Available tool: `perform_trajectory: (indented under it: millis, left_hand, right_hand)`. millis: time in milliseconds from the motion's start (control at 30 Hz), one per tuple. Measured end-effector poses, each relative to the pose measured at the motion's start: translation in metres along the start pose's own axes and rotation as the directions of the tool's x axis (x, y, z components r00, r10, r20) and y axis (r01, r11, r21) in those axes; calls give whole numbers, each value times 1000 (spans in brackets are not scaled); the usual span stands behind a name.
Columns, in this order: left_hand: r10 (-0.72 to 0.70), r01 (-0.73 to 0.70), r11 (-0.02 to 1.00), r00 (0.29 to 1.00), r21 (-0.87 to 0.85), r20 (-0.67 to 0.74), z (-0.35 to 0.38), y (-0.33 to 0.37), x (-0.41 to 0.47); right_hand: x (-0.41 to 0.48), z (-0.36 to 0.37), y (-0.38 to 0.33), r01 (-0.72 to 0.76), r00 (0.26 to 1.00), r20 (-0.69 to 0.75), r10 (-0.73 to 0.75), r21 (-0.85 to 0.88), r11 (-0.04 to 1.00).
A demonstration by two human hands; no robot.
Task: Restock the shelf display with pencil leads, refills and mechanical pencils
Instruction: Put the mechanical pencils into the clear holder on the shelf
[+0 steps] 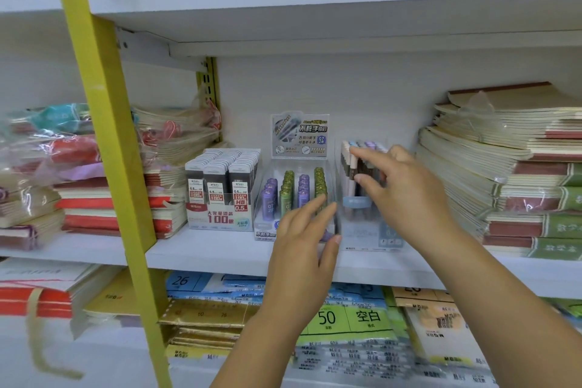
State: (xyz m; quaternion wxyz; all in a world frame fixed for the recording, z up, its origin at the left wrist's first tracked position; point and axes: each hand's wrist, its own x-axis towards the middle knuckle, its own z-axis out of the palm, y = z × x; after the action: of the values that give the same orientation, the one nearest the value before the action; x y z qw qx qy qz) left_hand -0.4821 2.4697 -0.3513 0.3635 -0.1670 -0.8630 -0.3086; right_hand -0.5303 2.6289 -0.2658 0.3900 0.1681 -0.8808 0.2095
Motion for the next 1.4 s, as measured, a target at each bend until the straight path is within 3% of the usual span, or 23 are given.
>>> perform_trajectory:
  millis: [100, 200, 267, 367, 467, 533, 633, 733, 800, 867, 1000, 1133, 1400]
  left_hand:
    - [-32, 31, 999, 997, -13, -66, -10, -3, -15]
    - [-62, 62, 998, 996, -3, -62, -22, -12, -42]
    - [-31, 32, 999, 999, 40, -23, -30, -21, -67]
    - [-7, 9, 993, 1000, 115, -14, -35, -40, -118]
    - [-270, 250, 960, 944, 125, 189, -23, -67, -196]
    - [-480, 450, 877, 801, 170, 358, -8, -86, -253]
    - [-691, 693, 684, 514, 229, 507, 14, -110, -321]
    - [-767, 828, 494, 272, 265, 581, 34, -127, -364]
    - [-782, 883, 395, 178, 255, 597, 45, -133, -380]
    - [-777, 923, 315, 116, 223, 619, 54, -139, -389]
    - [-735, 967, 214, 66, 139, 674, 63, -146, -391]
    - [-719, 988, 136, 53, 66, 693, 62, -144, -392]
    - [-705, 989, 142, 65, 50, 706, 62, -144, -400]
  right_hand:
    - [-6, -8, -3, 25, 1000, -12, -25, 6, 1000]
    - [-22, -19, -9, 129, 985, -138, -102, 206, 970]
    - [-45, -20, -13, 165, 982, -149, -118, 364, 917]
    - [-105, 0, -17, 59, 995, 39, -94, 530, 846]
    - [-196, 48, -16, -197, 944, 329, 5, 554, 809]
    - [-259, 86, -18, -463, 785, 613, 86, 490, 739]
    - [-335, 145, -15, -647, 457, 884, 100, 253, 719]
    - [-385, 192, -5, -727, 191, 970, 153, 35, 686]
    - [-408, 216, 3, -774, 83, 971, 224, -79, 628]
    - [-427, 238, 7, -804, 22, 955, 296, -159, 573]
    - [-453, 270, 9, -836, -5, 881, 474, -263, 481]
    - [-469, 287, 9, -813, 59, 791, 609, -316, 489]
    - [-485, 312, 14, -765, 136, 753, 644, -334, 551]
